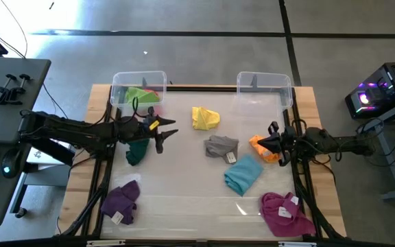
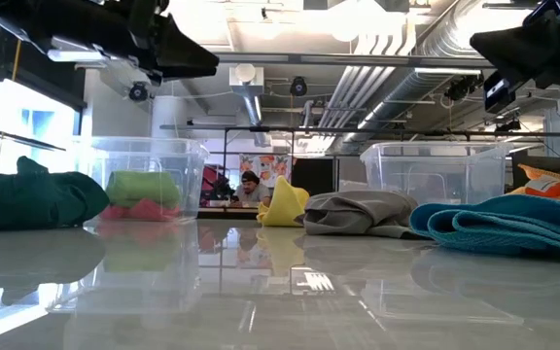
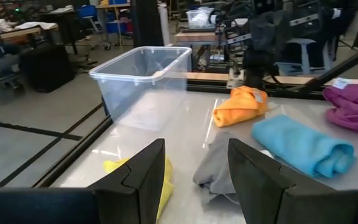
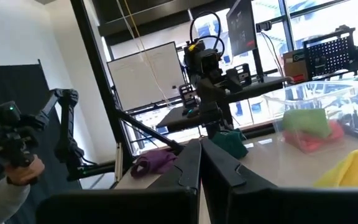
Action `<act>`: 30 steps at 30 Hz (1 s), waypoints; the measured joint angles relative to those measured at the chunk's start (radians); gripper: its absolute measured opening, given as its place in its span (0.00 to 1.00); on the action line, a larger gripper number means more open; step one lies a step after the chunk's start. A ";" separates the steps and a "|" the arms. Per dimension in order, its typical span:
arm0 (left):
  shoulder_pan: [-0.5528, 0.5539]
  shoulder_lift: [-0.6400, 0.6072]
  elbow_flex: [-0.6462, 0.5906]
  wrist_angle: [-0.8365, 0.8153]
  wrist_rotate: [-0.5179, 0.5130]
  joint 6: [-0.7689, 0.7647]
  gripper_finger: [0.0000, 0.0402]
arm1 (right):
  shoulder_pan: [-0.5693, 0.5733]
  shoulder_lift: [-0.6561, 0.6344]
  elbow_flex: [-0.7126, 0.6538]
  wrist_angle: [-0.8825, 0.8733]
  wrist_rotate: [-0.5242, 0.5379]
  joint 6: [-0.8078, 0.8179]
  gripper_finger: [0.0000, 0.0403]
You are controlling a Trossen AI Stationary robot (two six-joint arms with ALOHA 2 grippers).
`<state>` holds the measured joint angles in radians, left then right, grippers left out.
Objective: Sort towels by color in basket
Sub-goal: Put the gray microfiber cloth into the right transparent bin
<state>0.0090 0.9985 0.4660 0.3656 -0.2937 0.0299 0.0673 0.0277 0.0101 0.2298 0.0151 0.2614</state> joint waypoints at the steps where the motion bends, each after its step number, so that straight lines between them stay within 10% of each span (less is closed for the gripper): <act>1: -0.006 0.000 0.000 0.000 -0.002 0.000 0.41 | 0.000 0.000 0.000 0.000 0.000 0.000 0.00; 17: -0.023 0.000 0.000 0.000 -0.007 -0.019 0.41 | 0.000 0.022 0.000 0.012 0.107 -0.060 0.35; 30: -0.023 0.000 0.000 -0.002 -0.008 -0.011 0.41 | 0.000 0.275 0.003 0.187 0.115 -0.130 0.61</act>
<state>-0.0143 0.9985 0.4656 0.3634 -0.3019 0.0189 0.0669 0.3023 0.0130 0.4166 0.1300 0.1318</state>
